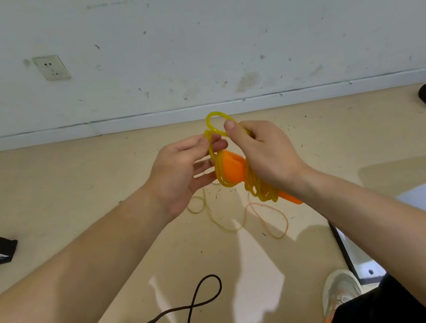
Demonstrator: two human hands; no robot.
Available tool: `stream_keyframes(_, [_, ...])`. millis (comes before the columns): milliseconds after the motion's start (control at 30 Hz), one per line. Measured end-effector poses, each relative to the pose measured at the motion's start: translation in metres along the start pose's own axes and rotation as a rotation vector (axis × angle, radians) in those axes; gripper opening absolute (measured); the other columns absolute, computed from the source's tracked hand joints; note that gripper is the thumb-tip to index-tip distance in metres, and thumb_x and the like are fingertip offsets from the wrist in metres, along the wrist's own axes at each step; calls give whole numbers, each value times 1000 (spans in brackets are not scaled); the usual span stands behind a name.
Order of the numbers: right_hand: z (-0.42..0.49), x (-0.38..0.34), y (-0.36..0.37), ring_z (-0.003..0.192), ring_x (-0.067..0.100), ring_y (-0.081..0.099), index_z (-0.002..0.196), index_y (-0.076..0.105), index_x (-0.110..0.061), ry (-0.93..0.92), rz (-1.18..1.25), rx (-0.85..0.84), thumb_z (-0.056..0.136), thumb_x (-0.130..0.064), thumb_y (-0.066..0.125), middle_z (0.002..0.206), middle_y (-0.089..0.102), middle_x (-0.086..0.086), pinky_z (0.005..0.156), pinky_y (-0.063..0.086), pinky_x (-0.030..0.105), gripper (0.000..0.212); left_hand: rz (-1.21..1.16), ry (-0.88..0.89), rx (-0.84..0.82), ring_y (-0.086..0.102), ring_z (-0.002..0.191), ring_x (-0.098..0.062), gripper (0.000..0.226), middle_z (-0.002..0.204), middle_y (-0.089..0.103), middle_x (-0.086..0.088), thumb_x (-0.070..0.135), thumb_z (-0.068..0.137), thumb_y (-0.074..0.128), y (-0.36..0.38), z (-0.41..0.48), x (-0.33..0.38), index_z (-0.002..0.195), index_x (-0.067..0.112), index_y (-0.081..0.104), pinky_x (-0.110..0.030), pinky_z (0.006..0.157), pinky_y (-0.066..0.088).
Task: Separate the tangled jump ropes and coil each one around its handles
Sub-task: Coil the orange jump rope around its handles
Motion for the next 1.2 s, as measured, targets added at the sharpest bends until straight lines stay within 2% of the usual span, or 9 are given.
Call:
stream_keyframes(100, [0,3,-1,47,8,26,59,34,-17,29,100,16,101,-35,51,48,26,-10,45,22,23,48,-59,1,-77,70,93,-20,28,113,72,-6,20,101,53,-5,0,3,120,7,69,-43,89,58])
stream_keyframes(233, [2,6,1,49,10,25,60,36,-15,71,97,15,97,-27,52,48,24,-10,46,23,26,43,-82,-10,-97,68,99,-27,30,112,70,-8,21,102,52,-5,0,1,121,5,69,-50,96,54])
stream_keyframes(333, [3,11,3,48,9,27,59,38,-14,104,56,15,97,-27,52,45,25,-10,48,27,26,42,-88,-16,-70,68,99,-30,30,119,71,-7,22,102,51,-5,2,-1,123,6,66,-49,91,55])
stream_keyframes(433, [4,14,5,48,11,28,58,39,-14,137,46,15,95,-27,52,44,26,-10,52,29,32,42,-92,-22,-45,69,99,-31,29,121,71,-6,23,102,51,-3,3,-2,125,9,64,-46,84,57])
stream_keyframes(600, [8,15,1,42,8,26,53,34,-17,213,70,-42,95,-28,54,41,23,-12,53,27,32,47,-67,-60,-114,66,113,-38,31,127,69,-1,28,104,47,-6,2,2,126,15,64,-63,102,44])
stream_keyframes(733, [10,16,-1,44,10,28,59,41,-13,256,73,-78,94,-28,55,41,24,-12,55,28,32,40,-98,-110,-142,65,115,-39,33,128,69,1,31,104,42,-9,2,8,125,17,64,-67,106,36])
stream_keyframes(900, [12,18,-4,47,11,27,60,43,-12,153,-1,-176,94,-27,54,47,26,-7,54,28,33,38,-4,-239,-187,62,118,-40,38,128,69,4,36,103,41,-18,6,11,124,19,67,-67,110,30])
stream_keyframes(1033, [13,16,-10,50,11,30,60,47,-10,81,-54,-304,96,-28,54,53,29,0,55,30,32,41,75,-304,-285,56,125,-43,42,133,65,6,40,103,39,-27,7,8,129,21,66,-68,111,27])
stream_keyframes(1200, [12,16,-12,48,8,30,50,41,-18,63,-65,-403,97,-27,57,51,29,-4,48,28,21,50,60,-343,-380,56,126,-40,44,139,60,5,41,101,42,-30,5,1,134,21,62,-64,114,26])
Point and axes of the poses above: each hand's wrist, its own z-axis towards the middle knuckle, its own y-axis out of the palm, x = y × z, the point moved 2 cm from there along z, towards the middle knuckle
